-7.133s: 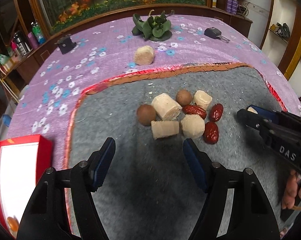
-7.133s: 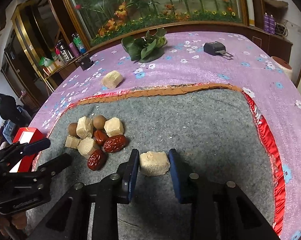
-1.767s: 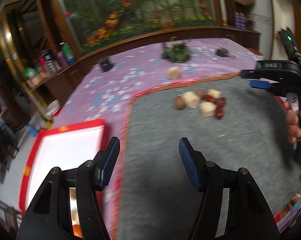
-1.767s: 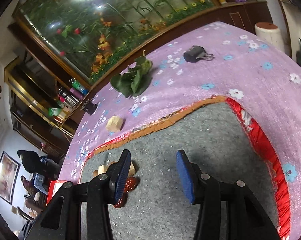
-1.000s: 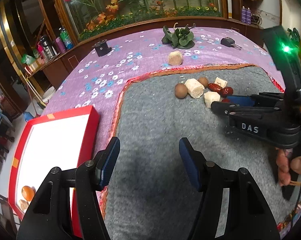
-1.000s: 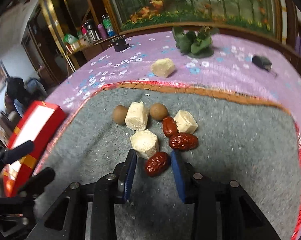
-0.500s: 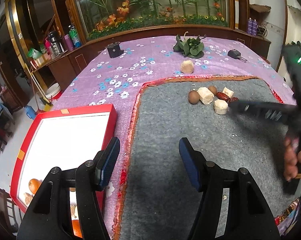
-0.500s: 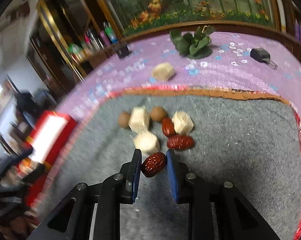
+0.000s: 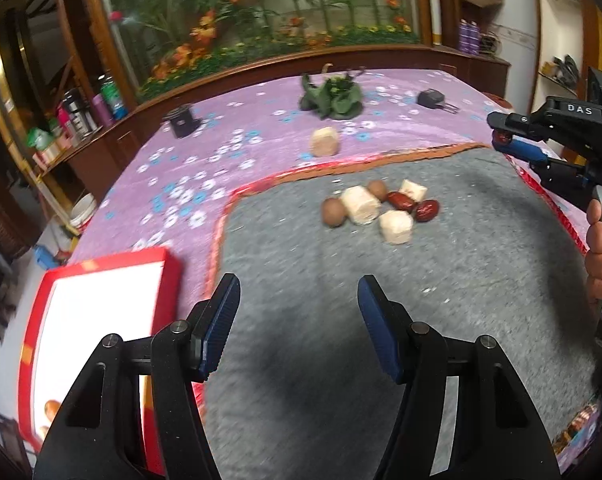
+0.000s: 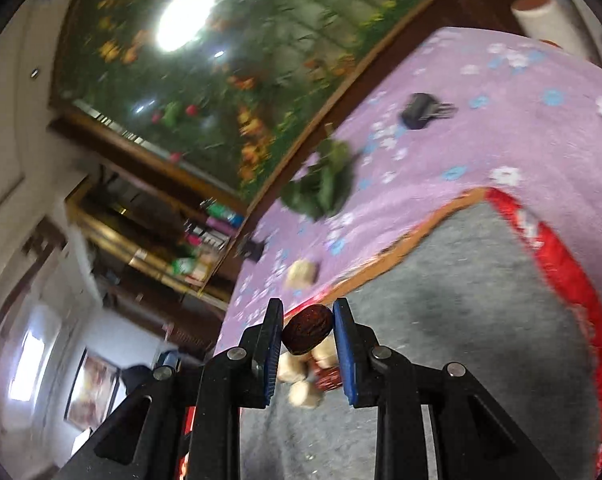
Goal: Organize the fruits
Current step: 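Grasp the tan round cake with the left gripper while the right grasps a red jujube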
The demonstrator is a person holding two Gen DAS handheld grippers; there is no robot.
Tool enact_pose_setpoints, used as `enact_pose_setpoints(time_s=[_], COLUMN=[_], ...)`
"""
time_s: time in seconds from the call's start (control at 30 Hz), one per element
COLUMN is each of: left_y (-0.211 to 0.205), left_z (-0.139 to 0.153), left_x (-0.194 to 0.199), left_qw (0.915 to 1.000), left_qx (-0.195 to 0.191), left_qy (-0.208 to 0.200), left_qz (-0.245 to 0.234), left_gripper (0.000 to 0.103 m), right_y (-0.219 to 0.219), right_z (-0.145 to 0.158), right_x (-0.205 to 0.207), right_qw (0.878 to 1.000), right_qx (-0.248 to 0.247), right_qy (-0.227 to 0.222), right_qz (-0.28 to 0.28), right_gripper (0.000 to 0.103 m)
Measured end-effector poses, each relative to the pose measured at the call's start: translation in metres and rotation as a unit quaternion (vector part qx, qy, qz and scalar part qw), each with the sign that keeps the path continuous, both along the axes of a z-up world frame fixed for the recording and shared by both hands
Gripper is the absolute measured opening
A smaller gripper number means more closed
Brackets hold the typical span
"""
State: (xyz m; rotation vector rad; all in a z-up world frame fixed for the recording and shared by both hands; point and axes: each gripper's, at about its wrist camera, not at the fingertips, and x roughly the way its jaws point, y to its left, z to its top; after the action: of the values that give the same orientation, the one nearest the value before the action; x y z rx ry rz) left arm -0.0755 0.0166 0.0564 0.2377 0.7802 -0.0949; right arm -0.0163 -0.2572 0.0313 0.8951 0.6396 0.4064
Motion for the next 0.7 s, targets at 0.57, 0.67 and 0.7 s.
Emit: enact_pose_setpoints(time_s=[0.57,0.67,0.7], left_y=[-0.067,-0.072,-0.072], left_z=[-0.041,-0.046,-0.046], left_x=[0.073,0.082,0.084], left_qw=[0.9947,0.9946,0.9947], left_qx=[-0.02,-0.021,-0.028], left_qy=[0.086,0.089,0.086], left_qz=[-0.052,-0.049,-0.049], left_gripper=[0.061,0.06,0.058], right_y=[0.002,0.005,0.006], right_z=[-0.015,-0.016,-0.016], right_x=[0.012,0.015,0.015], right_qw=[0.999,0.998,0.998], right_qx=[-0.002,-0.007,-0.009], right_qy=[0.053,0.054,0.054], right_qz=[0.006,0.015,0.017], right_gripper=[0.025,0.025,0.025])
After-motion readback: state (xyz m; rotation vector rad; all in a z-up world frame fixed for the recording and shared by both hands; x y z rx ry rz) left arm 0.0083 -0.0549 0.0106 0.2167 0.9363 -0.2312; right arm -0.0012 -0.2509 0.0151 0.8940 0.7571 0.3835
